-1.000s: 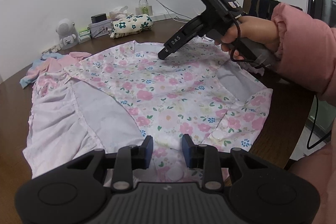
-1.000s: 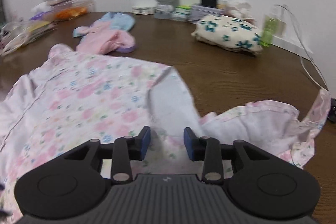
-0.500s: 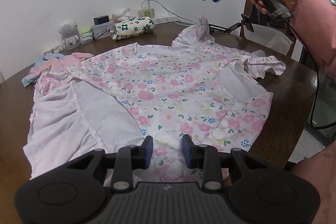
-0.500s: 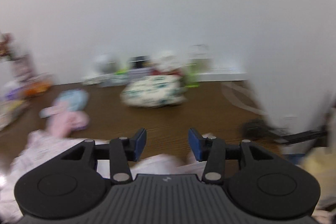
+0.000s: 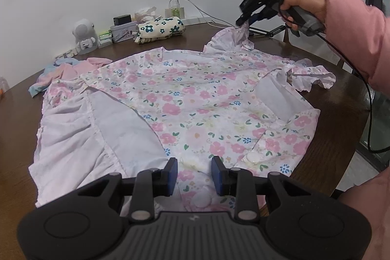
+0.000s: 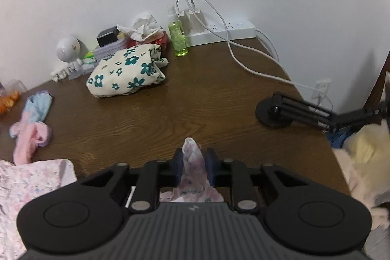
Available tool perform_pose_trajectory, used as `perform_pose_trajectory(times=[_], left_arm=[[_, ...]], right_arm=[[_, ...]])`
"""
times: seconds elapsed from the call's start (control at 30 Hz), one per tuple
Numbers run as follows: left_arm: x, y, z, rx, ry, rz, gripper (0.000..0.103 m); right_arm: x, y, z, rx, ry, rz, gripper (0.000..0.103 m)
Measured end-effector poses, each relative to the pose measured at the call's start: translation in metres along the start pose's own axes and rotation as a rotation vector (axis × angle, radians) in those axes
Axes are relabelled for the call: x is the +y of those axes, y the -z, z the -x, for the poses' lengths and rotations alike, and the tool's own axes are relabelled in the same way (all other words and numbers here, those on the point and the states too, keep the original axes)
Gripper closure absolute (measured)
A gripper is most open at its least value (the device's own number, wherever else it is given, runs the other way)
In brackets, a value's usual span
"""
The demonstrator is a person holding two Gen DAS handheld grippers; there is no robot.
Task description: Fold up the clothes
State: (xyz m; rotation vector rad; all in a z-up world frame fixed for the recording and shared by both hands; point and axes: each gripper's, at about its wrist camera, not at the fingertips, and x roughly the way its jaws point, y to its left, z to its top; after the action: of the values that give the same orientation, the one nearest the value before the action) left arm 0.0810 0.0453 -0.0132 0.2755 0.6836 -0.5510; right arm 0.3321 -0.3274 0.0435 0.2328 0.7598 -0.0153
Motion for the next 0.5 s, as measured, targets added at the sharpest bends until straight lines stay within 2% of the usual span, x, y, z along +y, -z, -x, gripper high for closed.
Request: perform_pose_trajectory(times=[0.07,0.13,0.2,0.27,0.33,0.5], left_arm=[[-0.001,0.0,0.0,-0.001,-0.004,0.002,0.074],[-0.001,0.001,0.0,-0.005,-0.008,0.005,0.074],[-0.001,0.002,0.001,-0.008,-0.008,0.01,0.074],[-0.001,0.002,0.001,-0.012,-0.009,0.015,0.074],[-0.001,0.002,0.001,-0.012,-0.009,0.019,0.074],[-0.001,0.003,0.001,-0.013,-0.014,0.03,0.074]], right_arm=[[-0.003,0.003,0.02,-0.073,-0.011,-0.016,0.064],[-0.005,0.007,0.041,-0.132,-0.048,-0.008,0.063],[-0.003,0.014,0.057,-0.15,-0.085,0.04,0.064],[0.007,0.02,0.049,-0.094,-0.101,0.129,0.076],[0.017,0.026,0.038,-0.031,-0.114,0.219,0.08],[0.037,0.021,-0.02,0.035,-0.034,0.361,0.081]])
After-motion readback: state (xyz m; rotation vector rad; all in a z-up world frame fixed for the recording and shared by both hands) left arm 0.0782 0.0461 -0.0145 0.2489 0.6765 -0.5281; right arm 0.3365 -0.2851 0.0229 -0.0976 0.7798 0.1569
